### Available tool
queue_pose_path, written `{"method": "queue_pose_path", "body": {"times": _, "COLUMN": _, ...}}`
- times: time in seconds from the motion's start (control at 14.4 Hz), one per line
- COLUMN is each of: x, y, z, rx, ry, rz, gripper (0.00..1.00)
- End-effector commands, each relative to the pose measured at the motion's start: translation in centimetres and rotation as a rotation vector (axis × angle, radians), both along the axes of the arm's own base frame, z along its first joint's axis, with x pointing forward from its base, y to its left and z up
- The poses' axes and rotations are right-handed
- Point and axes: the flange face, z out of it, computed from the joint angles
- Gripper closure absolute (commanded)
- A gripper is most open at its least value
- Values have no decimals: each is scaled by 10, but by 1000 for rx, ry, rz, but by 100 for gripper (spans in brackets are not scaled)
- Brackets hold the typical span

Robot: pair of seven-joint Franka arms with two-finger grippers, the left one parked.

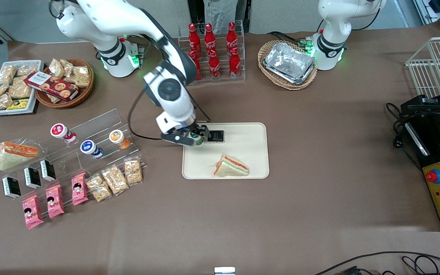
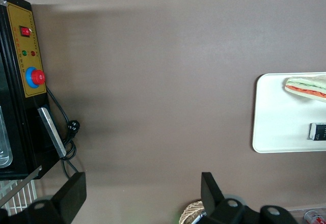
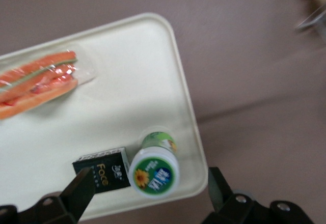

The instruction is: Place green gum on tray

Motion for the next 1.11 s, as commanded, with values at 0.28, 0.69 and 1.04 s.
{"method": "queue_pose_path", "body": {"times": 0.28, "x": 50, "y": -203, "z": 169, "rx": 8, "ry": 51, "rz": 232, "gripper": 0}}
{"method": "queue_pose_path", "body": {"times": 0.69, "x": 73, "y": -371, "z": 248, "rx": 30, "ry": 21, "rz": 314, "gripper": 0}}
{"method": "queue_pose_path", "body": {"times": 1.04, "x": 80, "y": -422, "z": 297, "rx": -48, "ry": 10, "rz": 351, "gripper": 0}}
